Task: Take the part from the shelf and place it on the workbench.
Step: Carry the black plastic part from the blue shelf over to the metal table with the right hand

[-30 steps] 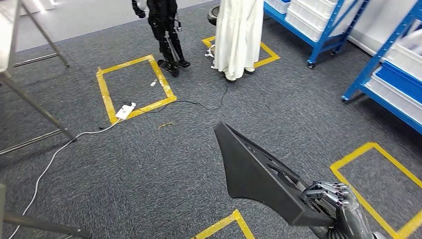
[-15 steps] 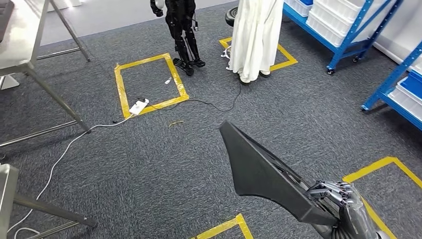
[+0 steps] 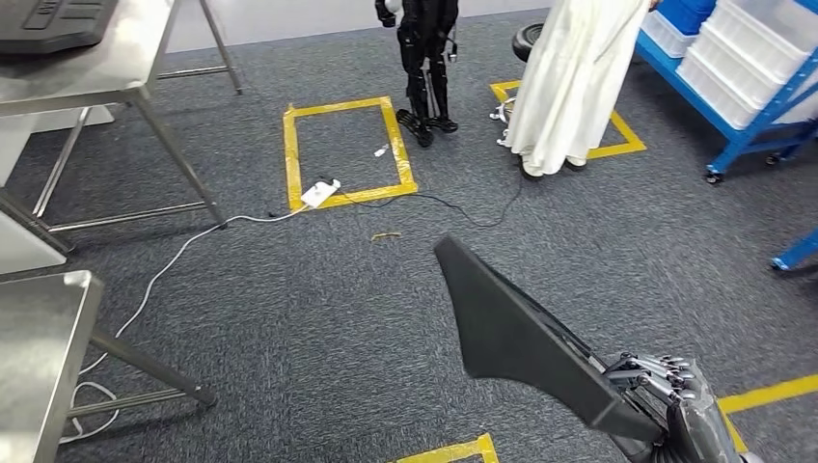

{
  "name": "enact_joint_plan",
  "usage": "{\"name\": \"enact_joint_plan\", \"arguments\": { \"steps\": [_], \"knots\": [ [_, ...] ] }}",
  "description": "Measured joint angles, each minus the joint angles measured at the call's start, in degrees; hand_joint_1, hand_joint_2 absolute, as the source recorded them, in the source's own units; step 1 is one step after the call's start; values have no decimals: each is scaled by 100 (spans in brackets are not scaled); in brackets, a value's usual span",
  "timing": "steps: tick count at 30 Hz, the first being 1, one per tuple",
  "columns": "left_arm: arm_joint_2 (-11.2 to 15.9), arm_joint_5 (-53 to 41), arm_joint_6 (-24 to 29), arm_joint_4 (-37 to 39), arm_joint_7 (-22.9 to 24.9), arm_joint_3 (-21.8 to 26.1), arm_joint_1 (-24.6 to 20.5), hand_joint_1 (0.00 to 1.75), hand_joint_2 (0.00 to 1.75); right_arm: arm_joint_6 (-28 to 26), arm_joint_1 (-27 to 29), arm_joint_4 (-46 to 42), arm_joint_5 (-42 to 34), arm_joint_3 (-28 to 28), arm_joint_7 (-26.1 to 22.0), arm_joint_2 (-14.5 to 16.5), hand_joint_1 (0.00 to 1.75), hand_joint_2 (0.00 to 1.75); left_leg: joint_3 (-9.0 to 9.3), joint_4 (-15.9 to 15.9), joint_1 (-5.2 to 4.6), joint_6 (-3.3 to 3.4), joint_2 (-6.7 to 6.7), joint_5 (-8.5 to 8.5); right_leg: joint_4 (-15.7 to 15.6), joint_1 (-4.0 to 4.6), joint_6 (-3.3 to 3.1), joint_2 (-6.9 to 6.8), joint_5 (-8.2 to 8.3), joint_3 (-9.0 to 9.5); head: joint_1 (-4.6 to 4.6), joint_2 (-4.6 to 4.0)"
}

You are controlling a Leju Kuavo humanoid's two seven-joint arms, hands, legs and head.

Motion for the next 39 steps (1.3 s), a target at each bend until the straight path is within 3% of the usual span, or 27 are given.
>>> {"name": "enact_joint_plan", "arguments": {
  "steps": [1,2,4,6,8,10,12,13,14,15,17,19,20,22,24,26,28,29,30,31,32,33,35,37,39],
  "knots": [
    [-1,0,-1,0,0,1,2,0,175,0,-2,1,0,-1,0,-1,175,175,-2,27,13,-44,-72,-15,-427,-52,83,61,200,178,1,0],
    [4,0,-1,0,0,1,3,0,175,-1,-3,2,1,-1,1,-1,175,175,-16,67,14,-95,-140,-41,-786,-78,116,125,353,329,12,0],
    [16,1,1,0,0,3,10,0,175,-1,-6,2,-1,-4,2,-4,175,175,-55,131,4,-179,-231,-94,-1095,-81,48,200,469,468,21,1],
    [20,1,-9,2,1,5,29,0,175,0,-7,0,-17,-6,1,-11,175,175,-80,156,25,-226,-274,-111,-1081,-57,-77,134,474,492,12,1],
    [19,-1,-37,5,7,7,43,0,175,1,-10,0,-51,-16,1,-24,175,175,-149,338,48,-271,-72,-213,-1082,-54,-149,59,480,529,-8,0],
    [17,-3,-78,6,27,7,30,0,175,3,-5,0,-89,-45,1,-32,175,175,-427,947,50,-307,250,-549,-1085,-18,-209,-33,465,560,-32,0],
    [13,-4,-123,6,65,8,13,0,175,27,5,0,-124,-80,0,-30,175,175,-832,1726,59,-312,368,-881,-1084,33,-254,-147,437,574,-44,0],
    [9,-1,-148,6,87,9,11,0,175,49,8,0,-136,-98,0,-29,175,175,-952,1925,61,-299,378,-912,-1083,55,-271,-204,422,583,-45,0],
    [7,8,-166,6,111,13,11,0,175,72,6,0,-139,-114,1,-27,175,175,-947,1879,58,-273,383,-819,-1083,76,-285,-260,404,600,-46,0],
    [5,16,-181,6,128,16,12,0,175,90,-1,0,-125,-127,1,-22,175,175,-818,1598,46,-230,406,-628,-1083,95,-295,-316,383,626,-45,0],
    [9,18,-215,6,145,22,5,0,175,111,-30,1,-61,-138,1,10,175,175,-407,781,-26,-100,617,-254,-1091,132,-293,-416,335,682,-40,0],
    [10,-15,-286,6,150,21,-14,0,175,127,-34,2,-5,-152,2,86,175,175,-196,355,-109,-5,805,-144,-1108,150,-262,-512,299,715,-44,0],
    [12,-33,-325,6,158,21,-19,0,175,136,-12,-1,-9,-163,3,126,175,175,-192,331,-134,13,804,-161,-1125,155,-240,-571,287,725,-49,0],
    [4,-50,-378,7,176,23,-9,0,175,151,46,-21,-52,-191,4,172,175,175,-142,214,-129,34,663,-119,-1154,177,-203,-658,255,769,-58,0],
    [-14,-54,-395,9,186,25,0,0,175,144,86,-45,-87,-215,0,193,175,175,-33,47,-79,68,529,-46,-908,190,-213,-451,110,683,-52,0],
    [-30,-57,-395,10,185,25,-11,0,175,135,124,-50,-91,-238,-2,221,175,175,15,-19,-56,87,386,-8,-181,153,-244,-130,-166,301,-25,0],
    [-39,-61,-395,10,179,24,-17,0,175,126,154,-45,-62,-249,0,253,175,175,18,-15,-59,79,219,-12,443,103,-199,-29,-314,-104,-3,0],
    [-45,-64,-396,10,173,24,-12,0,175,116,162,-43,-41,-250,0,271,175,175,23,-12,-56,68,138,-16,458,75,-138,-23,-249,-172,-4,0],
    [-48,-69,-396,10,166,24,-8,0,175,103,166,-40,-21,-250,0,289,175,175,31,-4,-47,48,57,-24,238,41,-58,-15,-91,-122,-4,0],
    [-50,-74,-396,10,161,24,-5,0,175,87,175,-38,-10,-250,0,307,175,175,35,18,-32,16,-23,-39,-182,-4,31,22,131,34,-3,0],
    [-47,-82,-396,10,157,24,-2,0,175,69,188,-36,-9,-251,2,322,175,175,35,50,-27,-27,-96,-60,-565,-37,88,88,320,183,3,0],
    [-42,-96,-396,9,157,23,0,0,175,50,214,-42,-22,-260,1,334,175,175,24,96,-28,-76,-162,-93,-869,-57,95,148,455,303,11,0],
    [-29,-126,-398,9,171,23,7,0,175,25,281,-57,-73,-292,1,349,175,175,-14,153,-35,-152,-251,-140,-1042,-45,0,195,528,386,19,0],
    [-24,-144,-405,10,196,22,26,0,175,29,335,-80,-124,-327,0,358,175,175,-45,186,-5,-195,-261,-155,-1051,-38,-104,123,544,421,9,0],
    [-18,-152,-414,10,215,22,33,0,175,72,361,-107,-128,-348,0,388,175,175,-150,435,20,-248,-16,-307,-1056,-28,-176,49,554,441,-14,0]
  ]
}}
